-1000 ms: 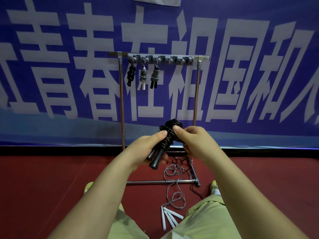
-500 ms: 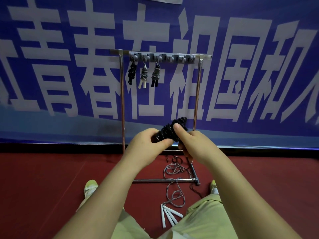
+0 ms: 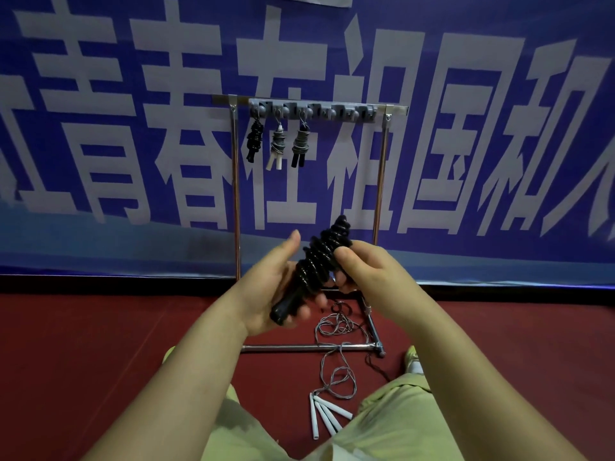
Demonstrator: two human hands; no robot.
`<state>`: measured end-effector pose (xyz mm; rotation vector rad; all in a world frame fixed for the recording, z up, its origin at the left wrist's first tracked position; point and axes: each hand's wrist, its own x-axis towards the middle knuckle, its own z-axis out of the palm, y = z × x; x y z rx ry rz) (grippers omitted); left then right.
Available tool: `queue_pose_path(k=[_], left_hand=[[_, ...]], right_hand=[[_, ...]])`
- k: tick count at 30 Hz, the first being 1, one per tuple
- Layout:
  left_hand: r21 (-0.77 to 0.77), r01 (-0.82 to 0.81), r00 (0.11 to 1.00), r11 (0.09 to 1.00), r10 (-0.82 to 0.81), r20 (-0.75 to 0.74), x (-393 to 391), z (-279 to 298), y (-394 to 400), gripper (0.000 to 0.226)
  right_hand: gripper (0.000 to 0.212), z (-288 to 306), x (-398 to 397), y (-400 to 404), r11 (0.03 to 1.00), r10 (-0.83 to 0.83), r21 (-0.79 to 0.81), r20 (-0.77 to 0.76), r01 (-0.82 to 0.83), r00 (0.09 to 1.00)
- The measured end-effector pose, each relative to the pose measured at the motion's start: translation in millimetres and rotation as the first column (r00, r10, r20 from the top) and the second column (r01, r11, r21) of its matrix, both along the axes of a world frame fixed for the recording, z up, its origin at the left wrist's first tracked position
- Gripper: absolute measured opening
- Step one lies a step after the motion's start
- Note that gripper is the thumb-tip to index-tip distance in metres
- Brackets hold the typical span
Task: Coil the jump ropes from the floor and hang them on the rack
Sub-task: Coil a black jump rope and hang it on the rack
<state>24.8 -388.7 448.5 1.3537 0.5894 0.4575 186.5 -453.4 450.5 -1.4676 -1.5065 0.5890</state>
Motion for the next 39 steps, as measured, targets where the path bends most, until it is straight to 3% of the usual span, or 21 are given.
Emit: queue_pose_path(k=[3,6,10,14,17,20,23,25,28,30,32,34,35,36,37,39], left_hand=[[-0.006,-0.073,0.997,0.997,0.073,0.039,3,-1,-2,0.067],[0.111,-0.171,0.984,0.979,0.164,0.069,7,1,-2,0.069],[0.272,-0.284,0.959,0.919,0.275,0.071,7,6,-6,0.062],[0.41,-0.329,0.941,0.851,0.332,0.065,7,6,-6,0.057],[0.534,-0.34,0.926,0.774,0.374,0.047,4,4,1,0.069],[0.645,-0.319,0.911,0.694,0.411,0.009,2,5,3,0.082],[0.704,-0.306,0.894,0.641,0.448,-0.02,2,8,-1,0.061],[0.733,-0.298,0.88,0.612,0.474,-0.038,2,7,-4,0.043],[0.755,-0.284,0.866,0.591,0.497,-0.064,3,6,-5,0.042],[0.732,-0.296,0.875,0.613,0.482,-0.05,4,7,-6,0.041],[0.634,-0.297,0.915,0.714,0.403,-0.025,1,6,-5,0.045],[0.402,-0.184,0.979,0.897,0.204,-0.007,-3,3,-1,0.056],[0.23,-0.046,0.999,0.972,0.041,0.025,-6,0,3,0.063],[0.057,0.142,0.983,0.988,-0.147,0.11,-9,-4,7,0.072],[-0.075,0.34,0.919,0.937,-0.314,0.237,-10,-10,11,0.082],[-0.162,0.589,0.762,0.792,-0.476,0.439,-7,-23,13,0.087]], right_hand=[[0.034,9,-2,-3,0.999,0.014,-0.037,0.022,-0.013,1.0],[0.056,18,0,-7,0.991,-0.099,-0.077,0.111,0.108,0.989],[0.061,15,-1,-6,0.979,-0.186,-0.054,0.142,0.195,0.972],[0.056,13,-3,-6,0.989,-0.146,-0.012,0.048,0.147,0.988],[0.051,13,-2,-9,0.997,-0.065,-0.046,-0.025,0.064,0.998],[0.066,14,0,-11,0.996,-0.01,-0.085,-0.056,0.005,0.998],[0.074,14,0,-13,0.992,-0.002,-0.125,-0.056,-0.005,0.998],[0.065,14,-2,-13,0.99,-0.014,-0.138,-0.034,0.009,0.999],[0.04,13,-5,-12,0.992,-0.059,-0.109,-0.019,0.057,0.998],[0.034,15,-7,-13,0.995,-0.07,-0.065,0.021,0.071,0.997],[0.029,17,-7,-15,0.998,-0.066,-0.008,0.086,0.067,0.994],[0.023,19,-8,-18,0.999,-0.028,0.025,0.118,0.025,0.993],[0.02,20,-9,-19,1.0,0.001,0.031,0.126,-0.005,0.992],[0.02,20,-9,-20,0.999,0.03,0.041,0.123,-0.035,0.992],[0.022,20,-10,-21,0.997,0.054,0.058,0.1,-0.06,0.993],[0.031,20,-12,-22,0.993,0.074,0.088,0.047,-0.078,0.996]])
